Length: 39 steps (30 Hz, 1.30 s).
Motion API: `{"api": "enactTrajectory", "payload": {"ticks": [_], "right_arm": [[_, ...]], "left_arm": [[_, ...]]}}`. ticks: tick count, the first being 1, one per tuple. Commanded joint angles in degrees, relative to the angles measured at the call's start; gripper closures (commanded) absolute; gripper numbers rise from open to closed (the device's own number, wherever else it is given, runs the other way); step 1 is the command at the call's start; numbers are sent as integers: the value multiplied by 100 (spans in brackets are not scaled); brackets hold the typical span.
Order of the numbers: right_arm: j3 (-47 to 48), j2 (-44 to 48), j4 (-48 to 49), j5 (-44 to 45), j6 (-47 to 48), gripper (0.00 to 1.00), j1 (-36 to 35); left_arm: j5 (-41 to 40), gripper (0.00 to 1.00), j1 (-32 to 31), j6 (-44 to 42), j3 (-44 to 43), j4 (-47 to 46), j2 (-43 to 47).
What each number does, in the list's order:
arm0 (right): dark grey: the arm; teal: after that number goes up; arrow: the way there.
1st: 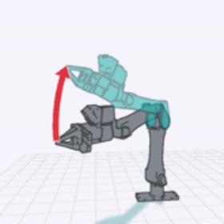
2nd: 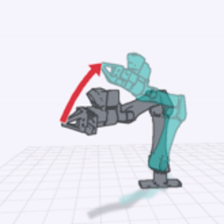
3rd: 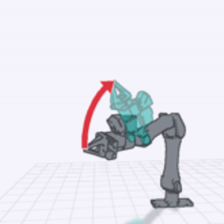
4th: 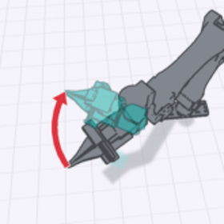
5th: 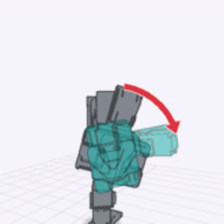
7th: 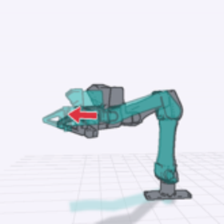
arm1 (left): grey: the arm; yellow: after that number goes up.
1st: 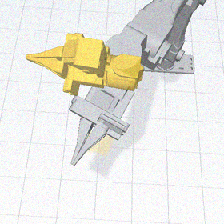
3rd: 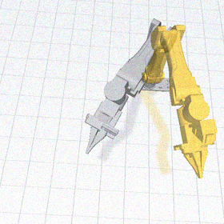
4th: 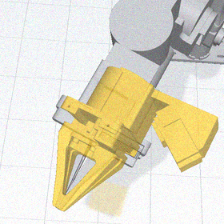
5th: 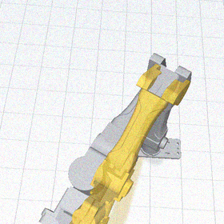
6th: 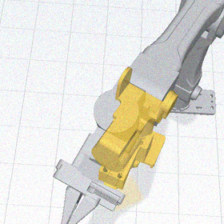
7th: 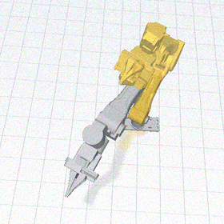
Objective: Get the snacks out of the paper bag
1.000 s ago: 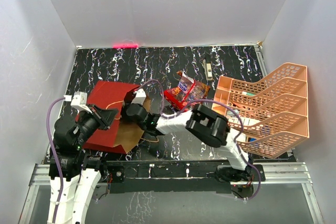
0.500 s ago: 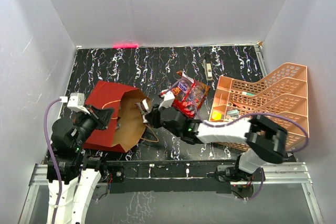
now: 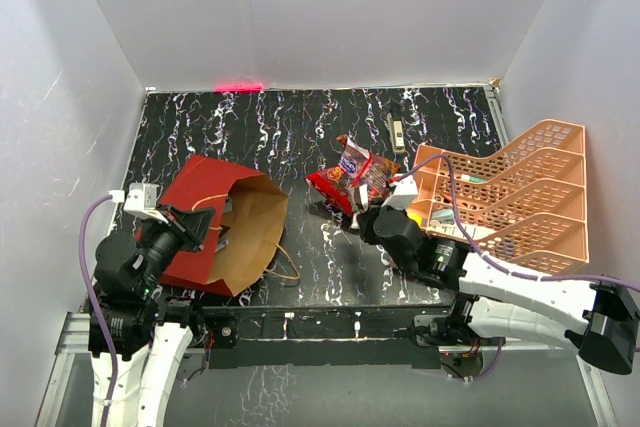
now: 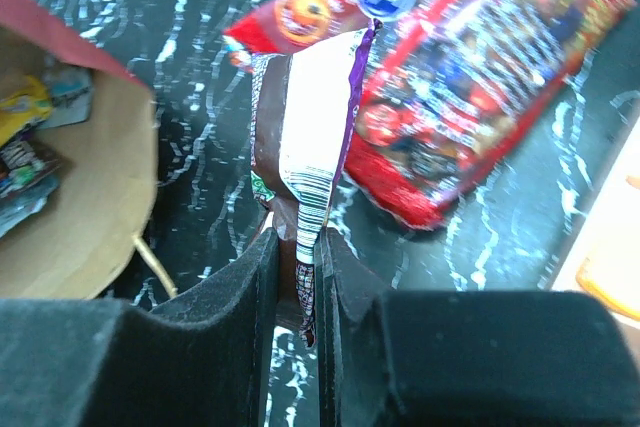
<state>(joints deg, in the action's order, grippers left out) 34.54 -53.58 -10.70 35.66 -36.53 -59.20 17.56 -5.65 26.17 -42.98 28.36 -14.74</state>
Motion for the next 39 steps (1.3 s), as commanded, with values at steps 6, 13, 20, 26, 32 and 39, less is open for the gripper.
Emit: {"api": "enactTrajectory", "payload": {"ticks": [6, 13, 20, 26, 32, 39], "right_arm": [[-566, -14, -1076, -879, -1521, 90, 49], [-1348, 287, -391, -1274, -1769, 79, 49], [-819, 219, -702, -864, -1068, 36, 58], [-428, 103, 643, -1626, 489, 14, 58], [41, -1412, 3047, -3503, 678, 16, 41], [720, -3344, 5723, -3843, 1442, 20, -988]], "left_arm": [[28, 100, -15, -52, 40, -124, 40], [-51, 100, -15, -76, -72, 11, -72], [-68, 100, -15, -106, -117, 14, 278], [-426, 100, -14, 2, -183, 126, 456], [-472, 100, -15, -118, -571, 653, 123], [-585, 100, -15, -7, -308, 392, 178]]}}
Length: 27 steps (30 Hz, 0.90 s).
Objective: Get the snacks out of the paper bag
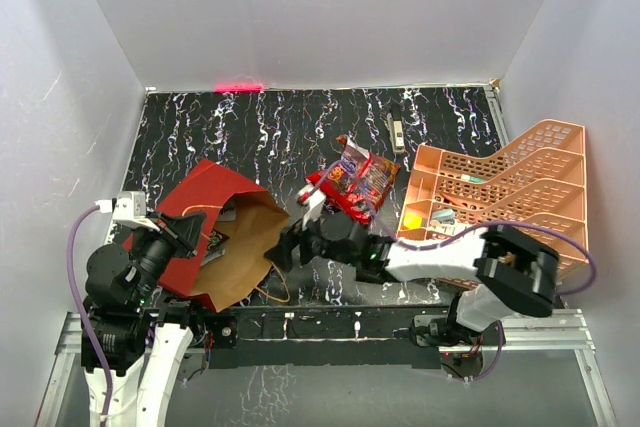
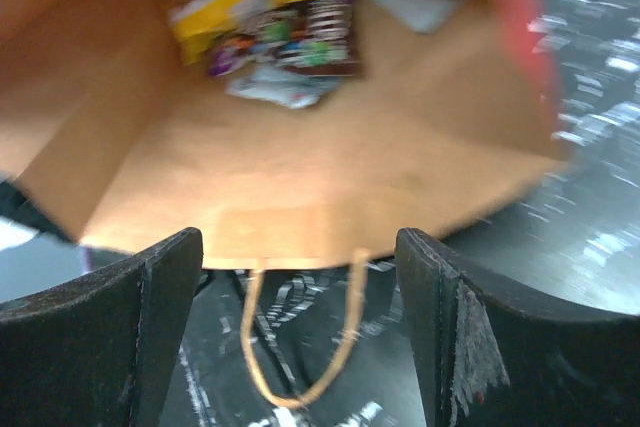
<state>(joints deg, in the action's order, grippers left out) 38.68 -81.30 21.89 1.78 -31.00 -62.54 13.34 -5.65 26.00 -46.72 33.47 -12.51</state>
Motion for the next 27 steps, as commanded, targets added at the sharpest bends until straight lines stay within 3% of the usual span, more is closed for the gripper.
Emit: {"api": "enactTrajectory", "payload": {"ticks": [1, 4, 8, 13, 16, 21, 27], "right_arm": [[360, -774, 2820, -485, 1100, 20, -730], [568, -1510, 3721, -783, 1938, 22, -789], [573, -2378, 4708, -1040, 4087, 25, -829], [1276, -2912, 3588, -1176, 6186, 26, -806], [1492, -3107, 3278, -1534, 7051, 38, -709], [2076, -3550, 2424, -1745, 7751, 44, -601], [2477, -3942, 2206, -1453, 8033, 45, -474]], "left_arm": [[-226, 100, -15, 21, 60, -103, -82], [-247, 100, -12, 28, 66, -79, -100], [-230, 100, -6, 32, 104, -105, -35], [-194, 100, -6, 32, 123, -111, 38], [-154, 100, -6, 33, 157, -148, 97], [-106, 100, -6, 13, 146, -138, 83], [-30, 100, -6, -11, 157, -160, 82]]}}
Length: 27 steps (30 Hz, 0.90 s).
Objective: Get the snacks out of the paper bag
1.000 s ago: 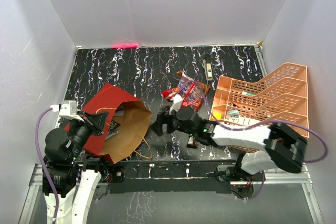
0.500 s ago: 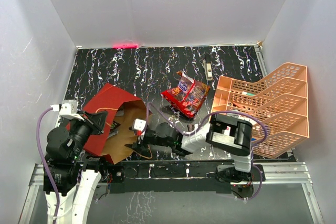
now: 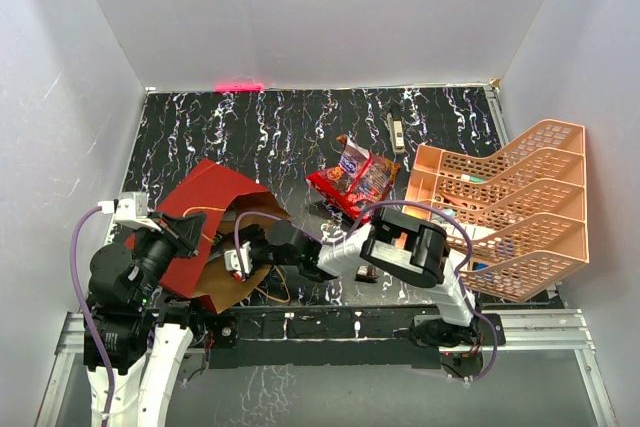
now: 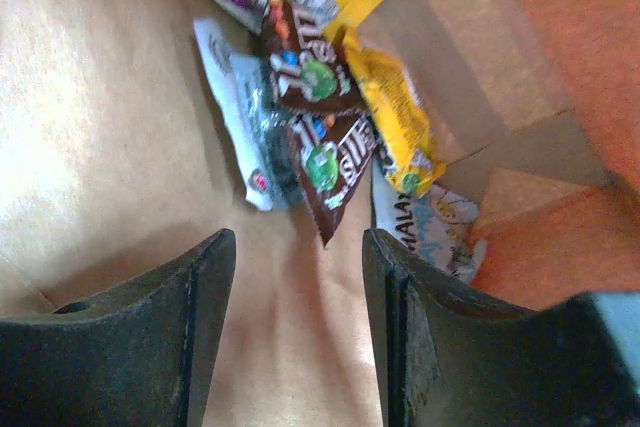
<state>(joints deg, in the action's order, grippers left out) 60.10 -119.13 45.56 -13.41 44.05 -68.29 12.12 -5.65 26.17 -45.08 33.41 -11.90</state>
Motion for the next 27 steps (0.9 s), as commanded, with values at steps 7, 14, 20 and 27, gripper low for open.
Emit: {"api": "enactTrajectory", "payload": {"ticks": [7, 14, 20, 27], "right_arm": [[648, -572, -406, 163, 819, 48, 167], [1258, -1038, -398, 431, 781, 52, 180], [1779, -1367, -258, 556, 696, 58, 177], [2000, -1378, -171, 364, 203, 77, 203]], "left_arm": [[102, 100, -6, -38, 1, -164, 74], [155, 100, 18, -51, 2, -173, 39], [172, 100, 38, -53, 0, -177, 54], [147, 100, 46, -51, 6, -168, 27]]}}
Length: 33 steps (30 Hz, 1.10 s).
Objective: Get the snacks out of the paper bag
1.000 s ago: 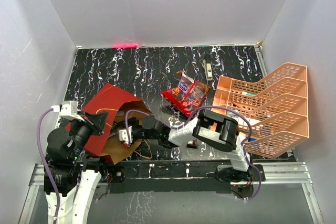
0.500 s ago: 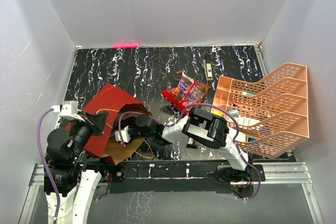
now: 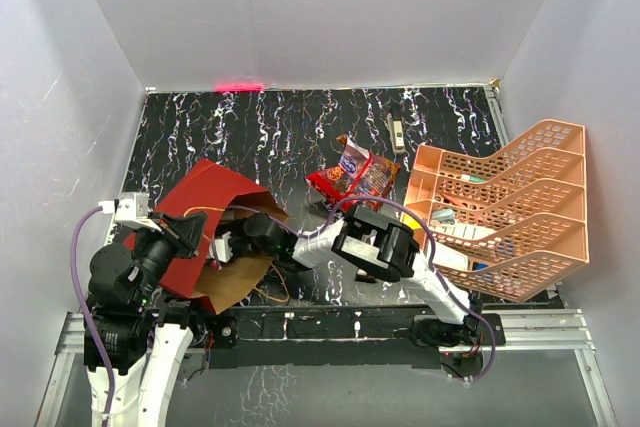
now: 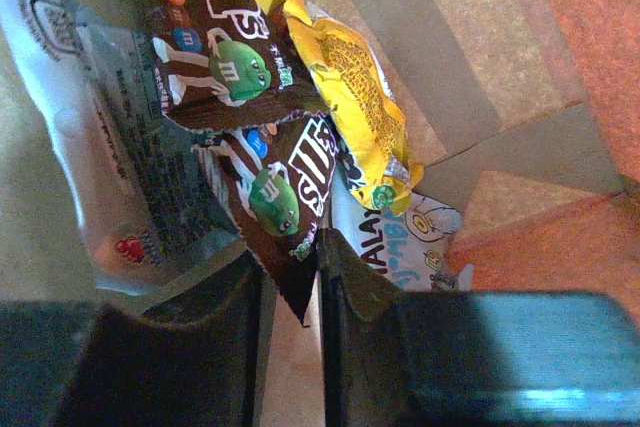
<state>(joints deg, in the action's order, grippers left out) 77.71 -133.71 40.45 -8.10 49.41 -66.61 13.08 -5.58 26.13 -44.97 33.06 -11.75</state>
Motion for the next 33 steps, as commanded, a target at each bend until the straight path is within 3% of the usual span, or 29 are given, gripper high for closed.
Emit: {"api": "enactTrajectory", "payload": {"ticks": [1, 5, 12, 20, 28, 33], "right_arm": [[104, 161, 370, -254, -399, 80, 34], [-568, 604, 763, -281, -821, 92, 34], [-1847, 1780, 1359, -151, -1955, 93, 34], [-3370, 3301, 1264, -244, -3651, 93, 34], [-4502, 5085, 376, -247, -4899, 93, 34], [-4549, 6731, -2035, 17, -5310, 93, 35]], "left_arm": [[58, 100, 40, -51, -16, -125, 0], [13, 100, 48, -34, -5, -127, 13], [-82, 100, 131, -3, -10, -116, 3], [-104, 100, 166, 15, 18, -147, 41], [-144, 100, 188, 28, 39, -148, 159], [-199, 100, 185, 40, 44, -143, 218]]}}
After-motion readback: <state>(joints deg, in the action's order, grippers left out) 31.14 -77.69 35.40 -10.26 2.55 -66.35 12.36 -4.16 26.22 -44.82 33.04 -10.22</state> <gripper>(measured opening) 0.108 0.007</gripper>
